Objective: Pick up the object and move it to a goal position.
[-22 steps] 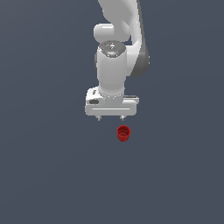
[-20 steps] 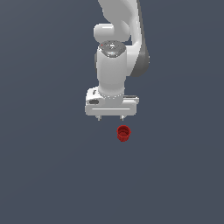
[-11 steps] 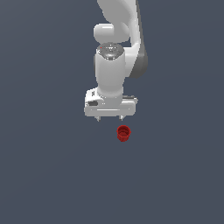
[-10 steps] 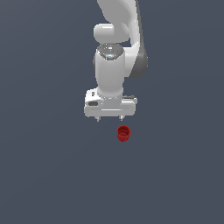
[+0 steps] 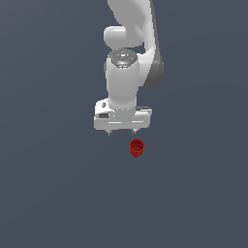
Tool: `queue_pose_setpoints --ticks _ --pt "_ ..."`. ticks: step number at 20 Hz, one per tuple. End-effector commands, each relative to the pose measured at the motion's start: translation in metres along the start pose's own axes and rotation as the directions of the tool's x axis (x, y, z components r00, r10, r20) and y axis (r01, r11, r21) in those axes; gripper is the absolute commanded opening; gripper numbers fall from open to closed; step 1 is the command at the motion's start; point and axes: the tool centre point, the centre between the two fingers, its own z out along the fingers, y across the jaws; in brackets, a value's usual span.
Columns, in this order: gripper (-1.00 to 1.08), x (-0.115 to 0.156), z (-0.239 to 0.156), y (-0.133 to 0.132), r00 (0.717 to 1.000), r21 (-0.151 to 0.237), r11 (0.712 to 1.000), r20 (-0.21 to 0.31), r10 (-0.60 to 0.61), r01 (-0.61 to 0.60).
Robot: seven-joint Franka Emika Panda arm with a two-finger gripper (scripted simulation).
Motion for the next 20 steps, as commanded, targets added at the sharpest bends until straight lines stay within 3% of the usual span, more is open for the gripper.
queue_pose_setpoints --ticks 1,10,20 --pt "1.0 0.0 0.004 -0.003 1.0 0.0 1.0 0.003 -0.022 0.022" --pt "1.0 0.0 0.031 -0.024 0.98 0.007 0.981 0.018 -0.196 0.196" --pt "1.0 -0.004 0.074 -0.059 0.89 0.033 0.89 0.032 -0.455 0.454"
